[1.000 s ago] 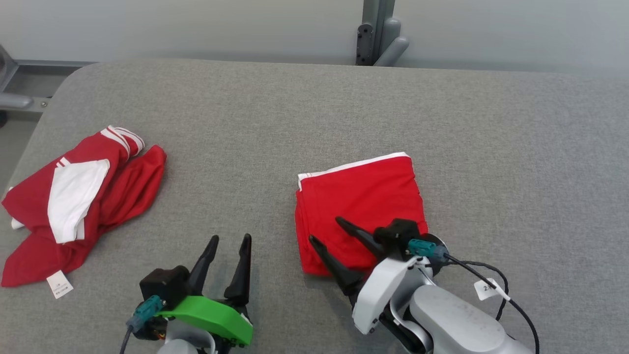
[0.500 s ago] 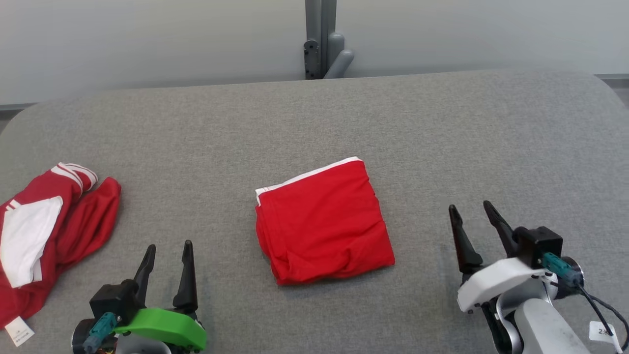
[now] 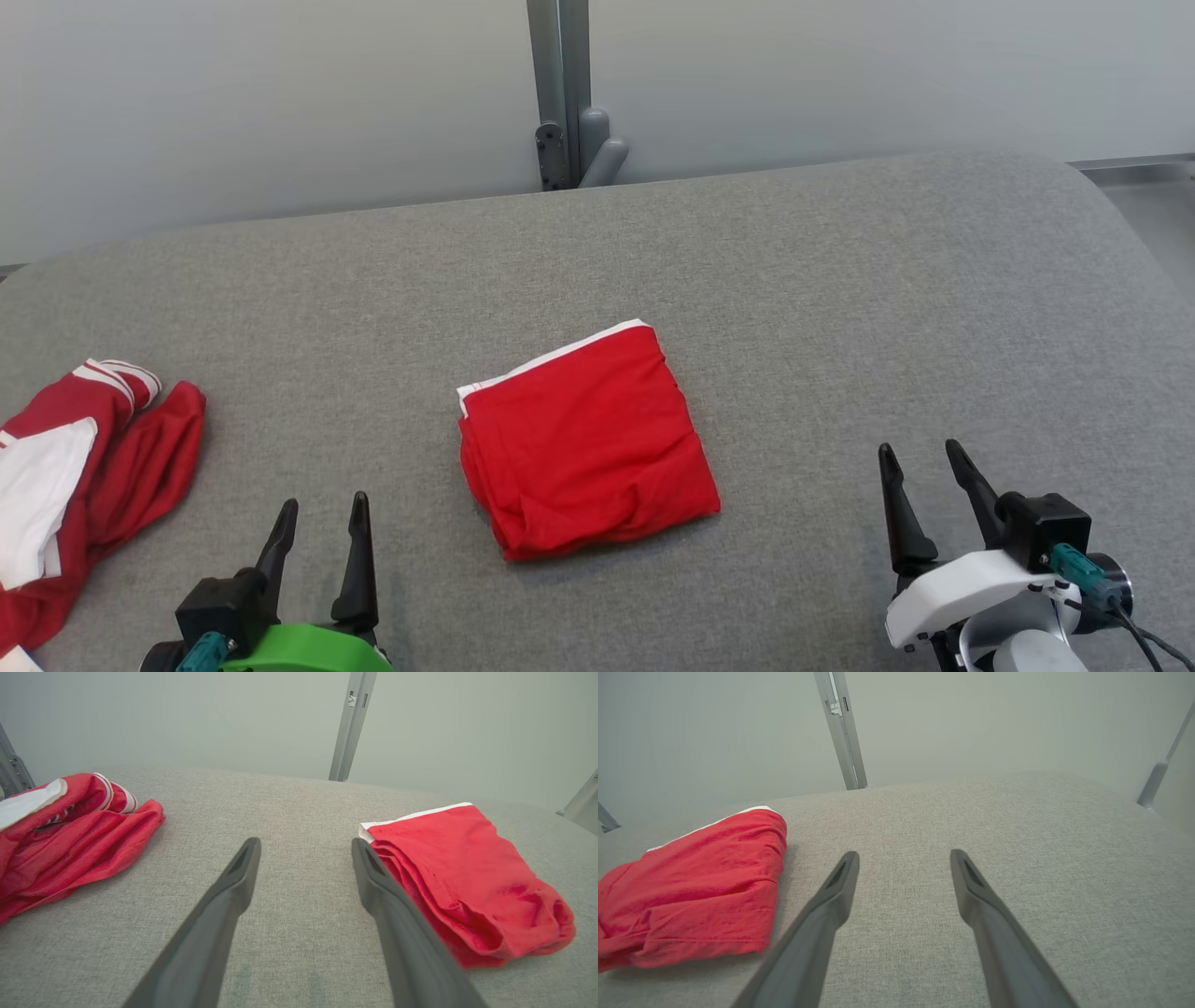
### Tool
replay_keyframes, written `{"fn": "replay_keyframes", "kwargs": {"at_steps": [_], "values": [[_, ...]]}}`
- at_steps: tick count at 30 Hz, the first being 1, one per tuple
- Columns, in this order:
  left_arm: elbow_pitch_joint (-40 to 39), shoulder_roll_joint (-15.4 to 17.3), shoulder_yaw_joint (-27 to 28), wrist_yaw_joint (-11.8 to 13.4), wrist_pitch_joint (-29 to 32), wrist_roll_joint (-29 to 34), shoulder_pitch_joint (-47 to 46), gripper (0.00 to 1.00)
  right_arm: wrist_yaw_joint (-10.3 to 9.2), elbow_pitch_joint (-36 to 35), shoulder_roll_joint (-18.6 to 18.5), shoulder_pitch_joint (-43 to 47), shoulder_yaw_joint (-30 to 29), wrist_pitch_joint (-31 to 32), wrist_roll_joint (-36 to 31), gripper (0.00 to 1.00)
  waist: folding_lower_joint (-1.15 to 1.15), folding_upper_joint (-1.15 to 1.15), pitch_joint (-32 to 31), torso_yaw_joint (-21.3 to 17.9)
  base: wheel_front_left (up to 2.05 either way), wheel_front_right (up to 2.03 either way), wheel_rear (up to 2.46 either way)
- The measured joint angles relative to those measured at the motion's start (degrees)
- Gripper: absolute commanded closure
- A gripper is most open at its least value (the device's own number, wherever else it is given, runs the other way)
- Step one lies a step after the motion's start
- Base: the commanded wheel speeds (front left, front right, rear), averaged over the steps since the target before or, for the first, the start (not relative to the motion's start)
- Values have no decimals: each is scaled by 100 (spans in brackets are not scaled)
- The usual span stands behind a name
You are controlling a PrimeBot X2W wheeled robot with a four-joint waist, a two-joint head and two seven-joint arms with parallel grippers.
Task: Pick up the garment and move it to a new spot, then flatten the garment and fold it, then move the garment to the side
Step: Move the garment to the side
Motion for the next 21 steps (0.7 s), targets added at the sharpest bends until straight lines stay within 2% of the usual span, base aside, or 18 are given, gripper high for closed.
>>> {"fn": "replay_keyframes", "kwargs": {"at_steps": [5, 11, 15, 21], "values": [[-20, 0, -86, 16, 0, -8, -1, 0, 0, -21, 20, -18, 49, 0, 46, 0, 0, 0, 47, 74, 0, 0, 0], [12, 0, -338, 15, 1, -75, -219, 0, 0, 342, 55, -731, 840, 0, 398, 0, 0, 0, 319, 230, 0, 0, 0], [59, -5, -477, 13, 1, -122, -388, 0, 0, 1069, 56, -1536, 1365, 3, 775, 0, 0, 0, 525, 444, 0, 0, 0], [185, -3, -656, 10, 1, -215, -532, 0, 0, 2268, 68, -2350, 1857, 361, 1335, 0, 0, 0, 749, 861, 0, 0, 0]]}}
